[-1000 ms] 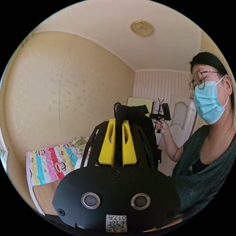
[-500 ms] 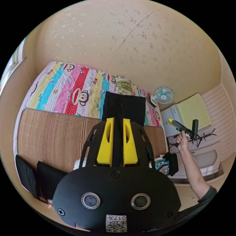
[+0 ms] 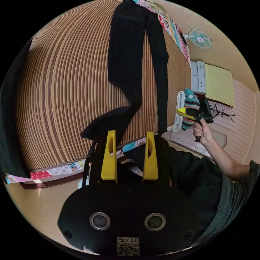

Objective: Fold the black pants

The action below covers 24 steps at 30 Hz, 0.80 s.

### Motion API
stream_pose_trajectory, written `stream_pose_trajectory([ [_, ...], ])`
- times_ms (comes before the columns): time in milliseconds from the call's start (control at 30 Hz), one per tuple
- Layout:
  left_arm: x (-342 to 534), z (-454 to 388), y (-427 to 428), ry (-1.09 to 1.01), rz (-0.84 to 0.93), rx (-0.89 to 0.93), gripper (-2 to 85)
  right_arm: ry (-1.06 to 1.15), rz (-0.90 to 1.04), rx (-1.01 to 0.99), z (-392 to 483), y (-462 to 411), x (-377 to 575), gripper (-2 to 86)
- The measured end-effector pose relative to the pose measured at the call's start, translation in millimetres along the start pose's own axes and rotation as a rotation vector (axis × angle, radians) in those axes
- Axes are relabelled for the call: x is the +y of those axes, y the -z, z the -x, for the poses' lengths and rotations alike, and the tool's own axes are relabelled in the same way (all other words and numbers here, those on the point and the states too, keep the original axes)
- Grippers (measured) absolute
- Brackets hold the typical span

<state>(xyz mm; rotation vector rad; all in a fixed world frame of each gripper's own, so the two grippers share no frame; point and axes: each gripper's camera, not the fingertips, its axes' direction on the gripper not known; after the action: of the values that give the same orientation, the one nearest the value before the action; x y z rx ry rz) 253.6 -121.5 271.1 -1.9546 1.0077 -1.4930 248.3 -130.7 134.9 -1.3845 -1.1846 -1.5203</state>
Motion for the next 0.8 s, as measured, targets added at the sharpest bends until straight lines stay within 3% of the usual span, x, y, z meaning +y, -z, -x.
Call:
stream_pose_trajectory([
  [100,-9,-14,45,-0.046,-0.103,-0.205,14.0,-0.015,-0.002,0.005,2,16,9,2.2],
  [233,-30,-23,112,-0.203,-0.203,-0.226,13.2,0.017,0.018,0.043,10,38,14,2.2],
  [433,-91,17,99,-0.293,0.185,-0.205,9.5,-0.013,0.004,0.047,-1,64,20,2.5],
  [567,-92,46,100,-0.193,0.361,0.184,2.0,-0.001,-0.064,0.067,-7,98,31,3.2],
  [667,-65,56,122,-0.165,0.227,0.525,-0.1,-0.031,-0.116,0.074,-23,120,37,4.4],
  [733,-48,73,132,-0.056,0.131,0.55,-0.5,-0.058,-0.148,0.102,-36,130,38,5.4],
  [800,-20,93,143,0.179,0.032,0.326,-0.8,-0.081,-0.159,0.148,-49,135,35,6.6],
])
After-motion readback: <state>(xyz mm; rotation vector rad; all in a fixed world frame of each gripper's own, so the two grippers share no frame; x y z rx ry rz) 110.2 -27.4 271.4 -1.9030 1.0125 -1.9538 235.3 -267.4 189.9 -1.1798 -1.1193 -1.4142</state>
